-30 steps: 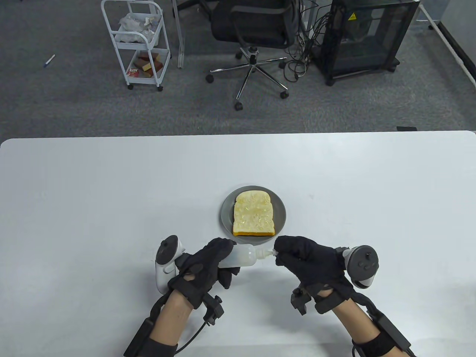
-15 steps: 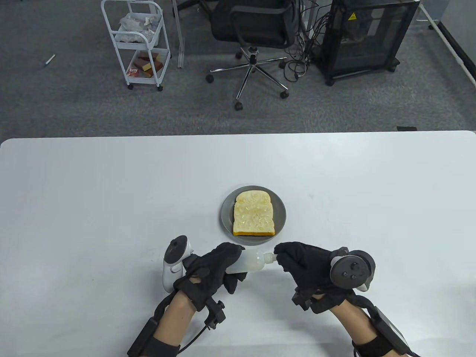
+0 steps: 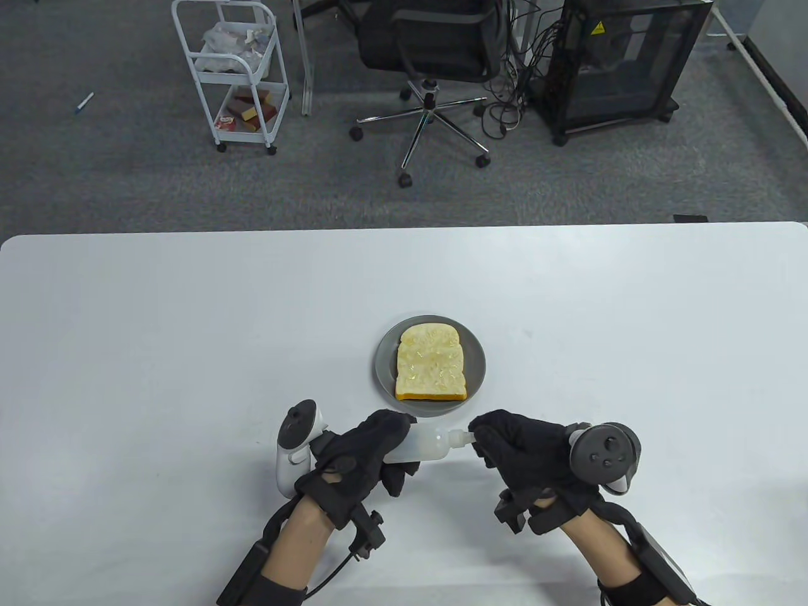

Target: Squeeze honey bottle to draw zigzag on toast

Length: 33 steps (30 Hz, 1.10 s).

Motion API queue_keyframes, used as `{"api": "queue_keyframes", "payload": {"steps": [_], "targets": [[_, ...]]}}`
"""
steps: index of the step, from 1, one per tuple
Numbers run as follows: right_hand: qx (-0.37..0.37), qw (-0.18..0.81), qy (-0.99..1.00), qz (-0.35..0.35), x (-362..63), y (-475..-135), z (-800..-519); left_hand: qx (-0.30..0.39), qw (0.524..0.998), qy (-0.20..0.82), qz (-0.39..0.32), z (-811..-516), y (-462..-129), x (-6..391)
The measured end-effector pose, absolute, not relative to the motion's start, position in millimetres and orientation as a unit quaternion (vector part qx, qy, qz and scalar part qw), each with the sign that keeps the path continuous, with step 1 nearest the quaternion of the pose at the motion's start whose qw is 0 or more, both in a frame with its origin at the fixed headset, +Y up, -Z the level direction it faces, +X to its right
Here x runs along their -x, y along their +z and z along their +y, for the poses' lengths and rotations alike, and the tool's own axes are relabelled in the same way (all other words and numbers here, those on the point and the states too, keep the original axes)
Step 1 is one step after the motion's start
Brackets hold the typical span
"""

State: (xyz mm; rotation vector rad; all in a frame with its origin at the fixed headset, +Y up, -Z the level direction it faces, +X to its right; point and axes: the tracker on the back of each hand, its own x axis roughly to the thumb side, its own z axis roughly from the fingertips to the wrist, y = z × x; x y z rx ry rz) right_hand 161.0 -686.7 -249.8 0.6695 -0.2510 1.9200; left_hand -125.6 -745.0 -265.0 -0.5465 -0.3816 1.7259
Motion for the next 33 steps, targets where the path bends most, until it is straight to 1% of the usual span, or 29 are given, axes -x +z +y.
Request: {"api": "queue_keyframes", "payload": {"steps": [1,3,4,6,9,10,11,13,15,17,18,20,22,23,24,26,30,33], "targets": [[-0.287,0.518,0.800,-0.094,-160,-250,-686,0.238,0.603,0.743,-0.167,-745,-265,125],[-0.271,0.494,0.818,-0.117,-160,-249,-684,0.238,0.611,0.737,-0.167,-747,-265,125],[-0.256,0.481,0.828,-0.133,-162,-249,-682,0.236,0.607,0.741,-0.164,-747,-265,125],[-0.254,0.485,0.826,-0.136,-164,-250,-683,0.243,0.593,0.749,-0.168,-746,-266,125],[-0.251,0.526,0.807,-0.097,-163,-250,-686,0.228,0.605,0.745,-0.168,-746,-266,126],[-0.242,0.529,0.811,-0.062,-163,-252,-688,0.227,0.616,0.733,-0.177,-744,-266,125],[-0.240,0.530,0.811,-0.062,-164,-253,-688,0.227,0.626,0.723,-0.184,-743,-267,126],[-0.238,0.528,0.814,-0.043,-168,-259,-686,0.241,0.657,0.677,-0.228,-737,-268,125],[-0.244,0.515,0.821,-0.029,-172,-262,-684,0.258,0.705,0.604,-0.266,-731,-267,121],[-0.249,0.496,0.832,-0.019,-172,-261,-681,0.238,0.753,0.535,-0.300,-725,-264,114],[-0.253,0.482,0.839,-0.029,-170,-260,-679,0.227,0.779,0.493,-0.314,-722,-261,109],[-0.250,0.464,0.849,-0.045,-163,-256,-676,0.205,0.807,0.444,-0.331,-718,-257,100],[-0.261,0.439,0.858,-0.060,-155,-252,-672,0.169,0.828,0.422,-0.328,-716,-254,95],[-0.267,0.413,0.867,-0.077,-149,-248,-669,0.154,0.846,0.404,-0.312,-715,-251,94],[-0.272,0.387,0.876,-0.094,-145,-245,-667,0.137,0.856,0.393,-0.308,-713,-250,93],[-0.291,0.329,0.887,-0.141,-133,-237,-661,0.089,0.884,0.340,-0.307,-710,-249,91],[-0.320,0.275,0.893,-0.158,-116,-230,-660,0.056,0.909,0.282,-0.304,-710,-248,90],[-0.312,0.227,0.906,-0.173,-124,-232,-660,0.016,0.927,0.270,-0.262,-706,-256,108]]}}
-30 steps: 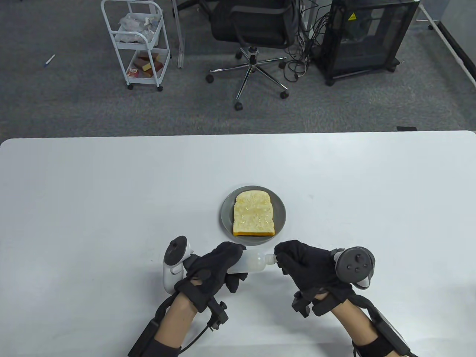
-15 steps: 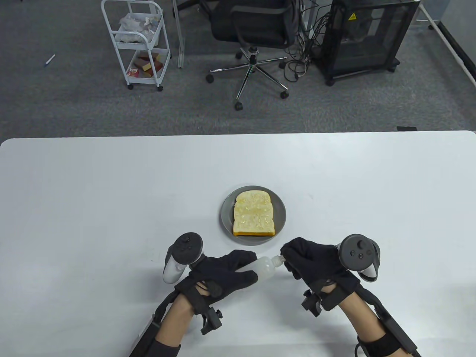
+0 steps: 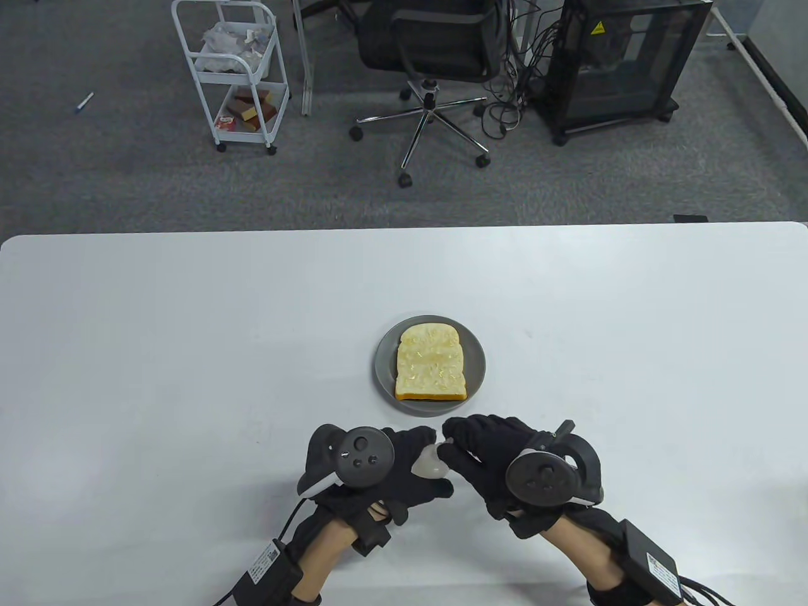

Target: Squeeze honey bottle to draw zigzag on toast

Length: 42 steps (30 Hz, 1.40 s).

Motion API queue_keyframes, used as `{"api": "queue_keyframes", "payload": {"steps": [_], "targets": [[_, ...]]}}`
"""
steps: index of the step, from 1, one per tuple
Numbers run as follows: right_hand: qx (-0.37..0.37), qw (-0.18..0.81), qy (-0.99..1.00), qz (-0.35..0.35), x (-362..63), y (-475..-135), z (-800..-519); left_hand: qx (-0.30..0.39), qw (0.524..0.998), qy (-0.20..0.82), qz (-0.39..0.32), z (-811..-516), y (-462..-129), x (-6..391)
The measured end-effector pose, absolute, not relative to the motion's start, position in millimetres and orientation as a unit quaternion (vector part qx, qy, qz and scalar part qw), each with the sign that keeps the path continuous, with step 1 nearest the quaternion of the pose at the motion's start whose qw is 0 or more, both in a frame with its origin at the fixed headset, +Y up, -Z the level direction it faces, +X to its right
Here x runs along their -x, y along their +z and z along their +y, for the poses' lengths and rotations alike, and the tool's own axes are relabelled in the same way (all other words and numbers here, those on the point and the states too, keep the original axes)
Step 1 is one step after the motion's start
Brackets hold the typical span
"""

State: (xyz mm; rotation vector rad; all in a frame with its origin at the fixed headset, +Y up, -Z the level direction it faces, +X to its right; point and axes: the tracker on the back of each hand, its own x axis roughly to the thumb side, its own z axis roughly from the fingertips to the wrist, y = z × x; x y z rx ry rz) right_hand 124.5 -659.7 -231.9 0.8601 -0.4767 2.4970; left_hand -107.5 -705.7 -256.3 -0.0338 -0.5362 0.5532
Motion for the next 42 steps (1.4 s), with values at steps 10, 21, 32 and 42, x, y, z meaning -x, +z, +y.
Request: {"api": "queue_keyframes", "payload": {"steps": [10,21,32,42], "targets": [[-0.200,0.082,0.971,-0.104,-211,-260,-691,-0.068,0.950,0.303,-0.041,-702,-326,200],[-0.170,0.054,0.983,-0.050,-240,-261,-717,-0.044,0.962,0.251,0.099,-749,-401,227],[-0.163,0.064,0.984,-0.035,-245,-267,-723,-0.047,0.959,0.245,0.133,-756,-403,228],[-0.154,0.068,0.984,-0.066,-250,-264,-716,-0.093,0.982,0.158,-0.034,-698,-291,214]]}}
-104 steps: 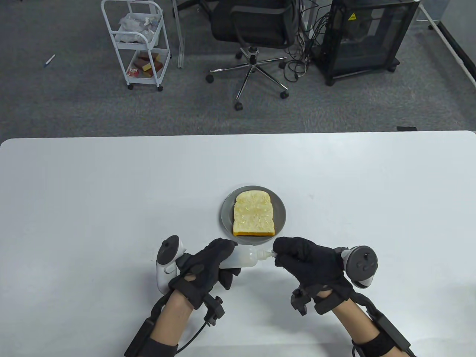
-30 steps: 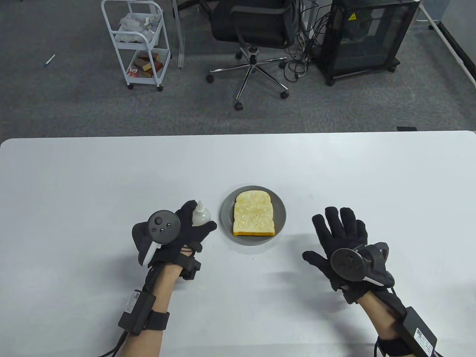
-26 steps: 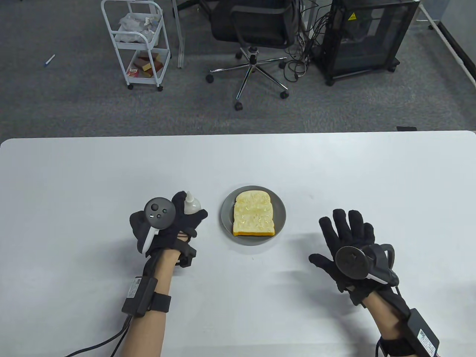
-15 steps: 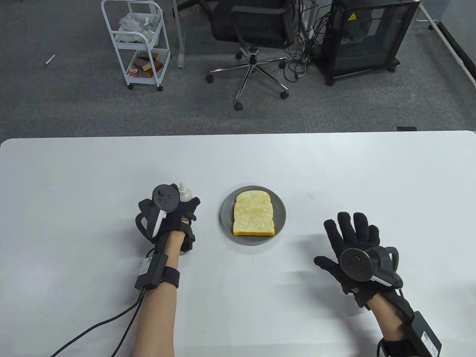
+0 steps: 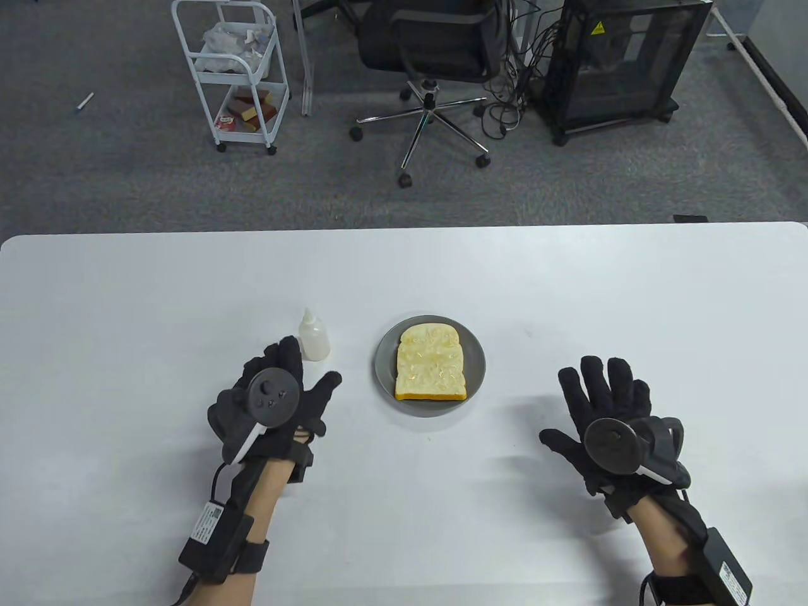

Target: Squeeze honey bottle to draw zigzag on toast

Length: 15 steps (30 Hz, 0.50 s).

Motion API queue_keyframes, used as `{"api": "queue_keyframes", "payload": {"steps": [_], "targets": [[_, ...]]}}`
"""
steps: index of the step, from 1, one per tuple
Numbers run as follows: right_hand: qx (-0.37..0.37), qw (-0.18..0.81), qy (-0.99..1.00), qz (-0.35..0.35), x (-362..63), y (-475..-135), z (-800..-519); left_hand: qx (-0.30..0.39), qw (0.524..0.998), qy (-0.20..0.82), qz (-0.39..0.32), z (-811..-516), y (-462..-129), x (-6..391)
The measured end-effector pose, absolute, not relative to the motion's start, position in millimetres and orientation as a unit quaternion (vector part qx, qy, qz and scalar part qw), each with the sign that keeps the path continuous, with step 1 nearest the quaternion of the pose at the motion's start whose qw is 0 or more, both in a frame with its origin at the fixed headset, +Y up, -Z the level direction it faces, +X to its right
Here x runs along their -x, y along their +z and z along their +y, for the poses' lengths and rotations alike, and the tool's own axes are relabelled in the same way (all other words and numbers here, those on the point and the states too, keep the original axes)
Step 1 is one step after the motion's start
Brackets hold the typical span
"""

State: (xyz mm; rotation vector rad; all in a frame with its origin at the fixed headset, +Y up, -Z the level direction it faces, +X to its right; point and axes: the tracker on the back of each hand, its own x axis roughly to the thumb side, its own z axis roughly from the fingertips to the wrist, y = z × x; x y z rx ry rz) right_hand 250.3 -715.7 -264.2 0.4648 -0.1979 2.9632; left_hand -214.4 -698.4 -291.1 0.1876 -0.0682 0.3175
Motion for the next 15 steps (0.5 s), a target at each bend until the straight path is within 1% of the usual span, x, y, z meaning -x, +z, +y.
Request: {"api": "queue_keyframes", "payload": {"steps": [3,4,6,8,11,15], "targets": [[-0.151,0.068,0.983,-0.075,-250,-262,-715,-0.096,0.986,0.122,-0.064,-696,-265,211],[-0.152,0.068,0.983,-0.078,-250,-262,-714,-0.103,0.986,0.114,-0.072,-698,-259,210],[-0.155,0.068,0.982,-0.081,-249,-261,-713,-0.094,0.987,0.106,-0.073,-706,-253,210],[-0.157,0.067,0.982,-0.084,-248,-260,-713,-0.089,0.987,0.104,-0.087,-714,-253,210],[-0.159,0.064,0.982,-0.085,-249,-261,-713,-0.056,0.990,0.097,-0.086,-719,-255,210],[-0.161,0.065,0.982,-0.081,-249,-261,-713,-0.058,0.991,0.088,-0.082,-720,-254,207]]}}
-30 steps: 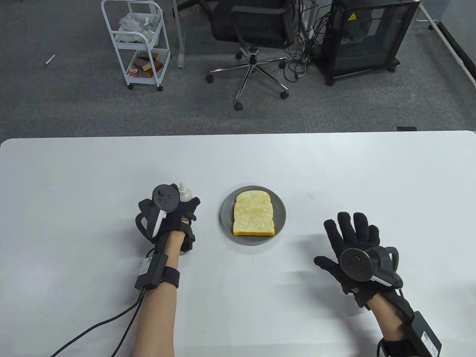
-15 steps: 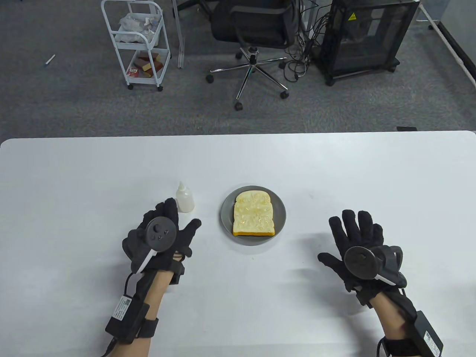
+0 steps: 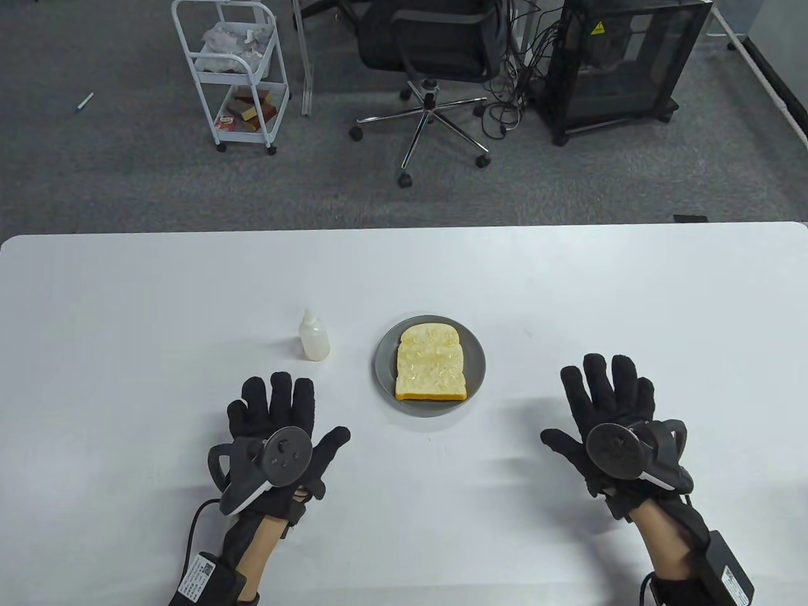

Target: Squeeze honey bottle to draw zigzag on toast

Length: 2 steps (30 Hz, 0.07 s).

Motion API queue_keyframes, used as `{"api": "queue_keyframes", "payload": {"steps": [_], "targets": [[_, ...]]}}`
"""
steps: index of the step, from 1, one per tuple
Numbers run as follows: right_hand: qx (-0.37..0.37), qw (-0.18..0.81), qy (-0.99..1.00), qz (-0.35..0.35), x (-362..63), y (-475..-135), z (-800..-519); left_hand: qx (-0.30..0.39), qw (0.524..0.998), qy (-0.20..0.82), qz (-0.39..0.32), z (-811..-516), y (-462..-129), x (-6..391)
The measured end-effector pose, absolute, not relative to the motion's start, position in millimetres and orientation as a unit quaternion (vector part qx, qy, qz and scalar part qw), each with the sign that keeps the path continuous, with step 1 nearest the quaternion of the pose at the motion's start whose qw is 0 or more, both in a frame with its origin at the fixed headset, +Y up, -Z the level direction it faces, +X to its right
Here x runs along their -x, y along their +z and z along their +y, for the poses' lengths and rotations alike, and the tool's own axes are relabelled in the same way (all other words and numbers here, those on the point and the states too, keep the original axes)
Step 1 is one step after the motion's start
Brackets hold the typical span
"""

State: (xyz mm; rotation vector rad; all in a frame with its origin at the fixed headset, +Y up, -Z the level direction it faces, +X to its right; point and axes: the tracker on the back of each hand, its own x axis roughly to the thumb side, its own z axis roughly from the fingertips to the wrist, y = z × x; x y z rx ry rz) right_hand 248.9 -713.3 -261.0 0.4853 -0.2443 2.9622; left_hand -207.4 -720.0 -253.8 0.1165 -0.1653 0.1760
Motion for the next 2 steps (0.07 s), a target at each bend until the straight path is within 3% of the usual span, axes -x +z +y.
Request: {"api": "queue_keyframes", "payload": {"steps": [2], "targets": [[-0.161,0.063,0.982,-0.078,-248.1,-260.7,-713.9,-0.058,0.992,0.082,-0.082,-721.0,-253.4,205.9]]}}
